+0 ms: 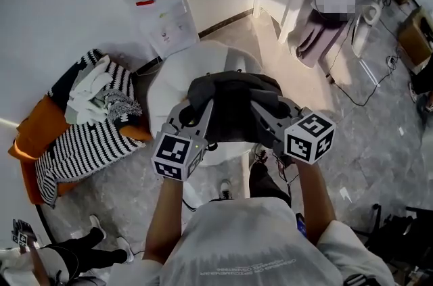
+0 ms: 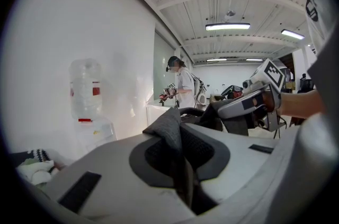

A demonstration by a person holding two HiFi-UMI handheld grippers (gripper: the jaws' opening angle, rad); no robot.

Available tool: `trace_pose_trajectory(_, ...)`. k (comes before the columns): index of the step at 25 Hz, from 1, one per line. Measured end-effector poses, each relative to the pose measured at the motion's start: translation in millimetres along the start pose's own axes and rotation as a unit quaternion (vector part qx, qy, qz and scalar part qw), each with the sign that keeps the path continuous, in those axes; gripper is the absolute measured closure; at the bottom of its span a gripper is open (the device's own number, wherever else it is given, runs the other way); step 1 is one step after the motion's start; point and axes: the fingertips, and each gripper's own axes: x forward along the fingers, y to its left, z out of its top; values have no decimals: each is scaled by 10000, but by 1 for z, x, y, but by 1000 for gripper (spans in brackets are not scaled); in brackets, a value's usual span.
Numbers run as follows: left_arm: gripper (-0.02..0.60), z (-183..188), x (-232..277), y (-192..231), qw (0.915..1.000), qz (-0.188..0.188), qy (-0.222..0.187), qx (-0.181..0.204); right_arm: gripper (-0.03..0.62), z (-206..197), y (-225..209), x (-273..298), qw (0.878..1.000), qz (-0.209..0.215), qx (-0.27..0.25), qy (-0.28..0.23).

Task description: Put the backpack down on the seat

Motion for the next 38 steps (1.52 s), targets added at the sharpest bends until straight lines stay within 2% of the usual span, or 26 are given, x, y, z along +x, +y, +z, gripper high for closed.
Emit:
trace_pose_trajectory(14, 537, -20, 73, 32, 9990, 79, 352, -256, 560, -2, -71, 41, 9987, 191, 138, 446)
trace_pose_trajectory(25, 537, -31, 133, 51, 9983, 185, 460, -315, 560, -5, -132, 68, 9973, 280, 250, 630)
trace_pose_trajectory(32, 537, -54, 162, 66, 9962, 360, 659, -438, 560, -20, -164, 92, 9953, 404, 279, 837)
trace_pose_trajectory(38, 536, -79, 172, 78, 9931, 526, 784, -699, 560, -38, -177, 113, 9923, 545, 222, 1092)
